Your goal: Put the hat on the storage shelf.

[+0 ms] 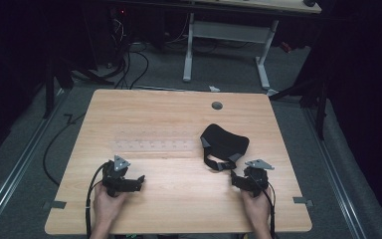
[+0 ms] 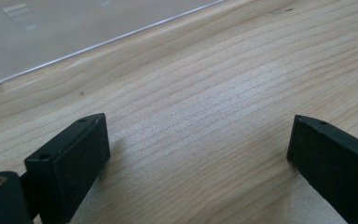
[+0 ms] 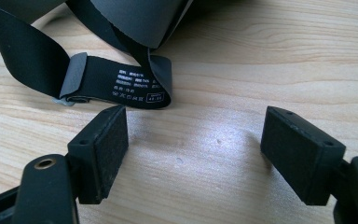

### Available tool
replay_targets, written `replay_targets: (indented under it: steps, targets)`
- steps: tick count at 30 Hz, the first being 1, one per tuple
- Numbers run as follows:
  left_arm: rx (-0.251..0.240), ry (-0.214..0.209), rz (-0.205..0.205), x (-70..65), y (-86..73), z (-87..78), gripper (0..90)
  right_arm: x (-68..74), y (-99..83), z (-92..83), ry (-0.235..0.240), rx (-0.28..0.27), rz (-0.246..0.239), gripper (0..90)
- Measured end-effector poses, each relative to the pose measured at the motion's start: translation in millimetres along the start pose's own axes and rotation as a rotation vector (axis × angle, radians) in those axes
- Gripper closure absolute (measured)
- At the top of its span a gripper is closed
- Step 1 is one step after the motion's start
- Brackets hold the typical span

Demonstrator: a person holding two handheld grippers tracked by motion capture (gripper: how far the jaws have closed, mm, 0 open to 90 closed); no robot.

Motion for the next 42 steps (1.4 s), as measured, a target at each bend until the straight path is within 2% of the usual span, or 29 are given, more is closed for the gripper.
replay_targets:
  steps: [8,20,25,32,36,42]
  targets:
    - [-0.001,0.002,0.000,-0.1,0.0,0.0,6.2,0.8,-0.3,-0.5,0.012,-0.002,-0.005,27.2]
    - [0.000,0.002,-0.001,-0.2,0.0,0.0,6.1,0.5,-0.3,-0.6,0.015,-0.002,-0.006,27.6]
    - [0.000,0.002,-0.001,-0.2,0.0,0.0,6.1,-1.5,-0.1,-2.4,0.011,-0.007,0.000,35.5]
    - [-0.001,0.003,-0.002,-0.2,0.0,0.0,6.2,-2.0,-1.3,-13.8,0.057,-0.034,0.015,37.9]
    - [-0.001,0.003,-0.002,-0.3,0.0,0.0,6.2,-2.9,-5.9,-27.5,0.107,-0.054,0.050,41.7]
    - [-0.001,0.004,-0.002,-0.3,0.1,0.1,6.2,-0.7,-6.7,-36.0,0.135,-0.064,0.044,43.1]
Point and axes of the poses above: each handheld gripper's, and its own axes: z roughly forward along the jaws, y roughly out of its top, x roughly to its left, the point moved 1 cm from there along z, roughly forward along the jaws, and after that the axes turned 11 degrees about z, right-handed, at the moved point
